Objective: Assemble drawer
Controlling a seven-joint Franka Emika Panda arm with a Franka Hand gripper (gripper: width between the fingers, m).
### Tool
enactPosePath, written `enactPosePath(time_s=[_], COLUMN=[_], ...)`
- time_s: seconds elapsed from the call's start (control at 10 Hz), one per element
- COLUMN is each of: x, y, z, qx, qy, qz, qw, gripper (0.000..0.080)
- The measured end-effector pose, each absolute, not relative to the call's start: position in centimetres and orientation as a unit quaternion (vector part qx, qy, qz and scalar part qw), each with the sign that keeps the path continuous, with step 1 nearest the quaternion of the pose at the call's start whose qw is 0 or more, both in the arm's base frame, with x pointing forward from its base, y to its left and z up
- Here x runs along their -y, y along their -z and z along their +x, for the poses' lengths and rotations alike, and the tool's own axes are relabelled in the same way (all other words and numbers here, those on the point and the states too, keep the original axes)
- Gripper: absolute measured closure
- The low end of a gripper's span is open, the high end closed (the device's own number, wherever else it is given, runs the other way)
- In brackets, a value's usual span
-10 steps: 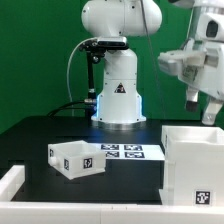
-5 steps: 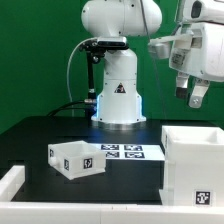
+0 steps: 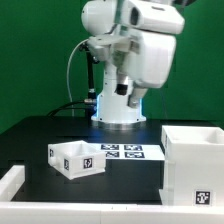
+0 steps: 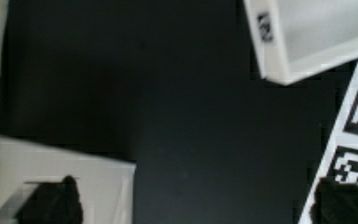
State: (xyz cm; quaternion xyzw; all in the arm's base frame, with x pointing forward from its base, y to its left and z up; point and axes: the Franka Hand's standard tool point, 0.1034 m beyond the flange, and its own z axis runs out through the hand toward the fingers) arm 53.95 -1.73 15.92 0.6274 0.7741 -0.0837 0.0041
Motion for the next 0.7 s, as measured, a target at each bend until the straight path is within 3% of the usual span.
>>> enactPosePath(time_s=[0.4,0.7], x=[1.9,6.9], y=[-15.8,-13.3], z=[53.8,49.6], qx=[-0.776,-0.801], qy=[0.086,0.118], qz=[0.625,0.585], qw=[0.000,-0.055], gripper=[0.0151,0.0151])
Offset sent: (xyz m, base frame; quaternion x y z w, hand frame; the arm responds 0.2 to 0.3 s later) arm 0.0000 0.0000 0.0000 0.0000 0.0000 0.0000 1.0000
